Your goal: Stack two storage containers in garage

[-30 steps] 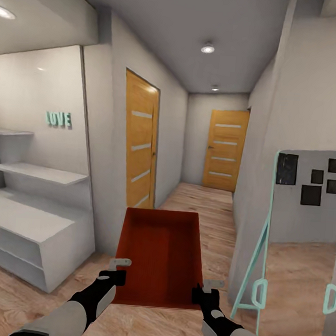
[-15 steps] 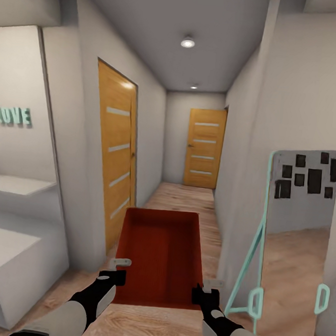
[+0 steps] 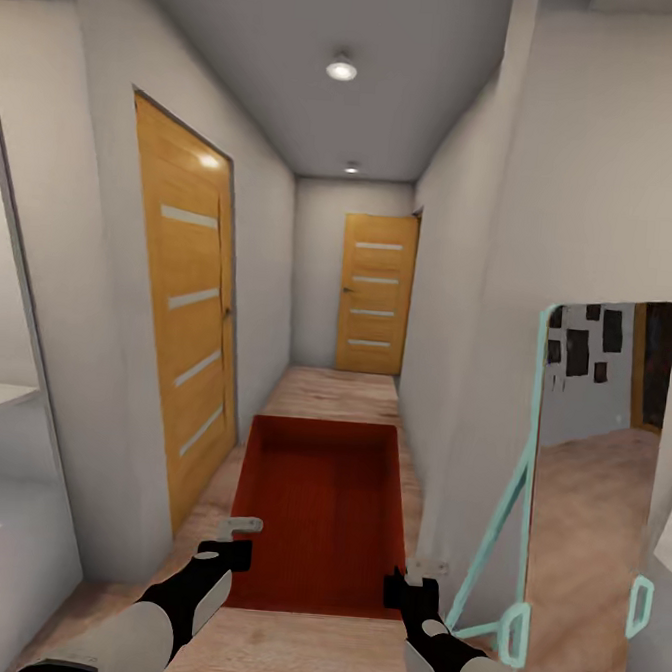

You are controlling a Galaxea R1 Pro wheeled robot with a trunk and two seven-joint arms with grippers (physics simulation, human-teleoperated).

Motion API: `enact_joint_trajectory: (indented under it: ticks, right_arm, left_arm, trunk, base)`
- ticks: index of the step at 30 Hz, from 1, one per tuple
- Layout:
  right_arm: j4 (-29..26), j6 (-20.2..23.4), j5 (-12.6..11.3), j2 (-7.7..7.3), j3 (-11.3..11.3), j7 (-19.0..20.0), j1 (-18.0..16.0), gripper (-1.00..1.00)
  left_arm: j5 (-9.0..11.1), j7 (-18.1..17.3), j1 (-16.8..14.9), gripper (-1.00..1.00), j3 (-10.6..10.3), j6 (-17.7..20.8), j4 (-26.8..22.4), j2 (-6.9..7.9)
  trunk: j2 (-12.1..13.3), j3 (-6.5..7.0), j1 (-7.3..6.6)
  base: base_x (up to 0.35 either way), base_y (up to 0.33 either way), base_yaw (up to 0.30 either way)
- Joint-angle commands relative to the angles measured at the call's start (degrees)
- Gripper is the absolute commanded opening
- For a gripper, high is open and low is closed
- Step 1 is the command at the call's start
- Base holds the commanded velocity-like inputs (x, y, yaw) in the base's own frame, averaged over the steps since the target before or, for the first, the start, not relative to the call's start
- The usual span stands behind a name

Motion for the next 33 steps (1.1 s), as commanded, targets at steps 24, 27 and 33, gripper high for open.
enact_joint_trajectory:
  ticks: [24, 27, 33]
  right_arm:
    - [0.1, -0.5, -1.9, -0.26, -1.9, -0.5, 0.0, -1.00]
    - [0.1, -0.5, -1.9, -0.26, -1.9, -0.5, 0.0, -1.00]
    - [0.1, -0.4, -1.9, -0.26, -1.9, -0.4, 0.0, -1.00]
  left_arm:
    - [0.7, 0.6, -0.1, -1.00, 3.8, 0.4, -0.3, 0.05]
    - [0.7, 0.6, -0.1, -1.00, 3.8, 0.4, -0.3, 0.05]
    - [0.7, 0.6, -0.1, -1.00, 3.8, 0.4, -0.2, 0.05]
  trunk:
    - [-0.1, -0.09, 0.05]
    - [-0.1, -0.09, 0.05]
    - [-0.1, -0.09, 0.05]
  base:
    - [0.322, 0.151, -0.002]
    - [0.321, 0.151, 0.000]
    - [0.321, 0.150, 0.000]
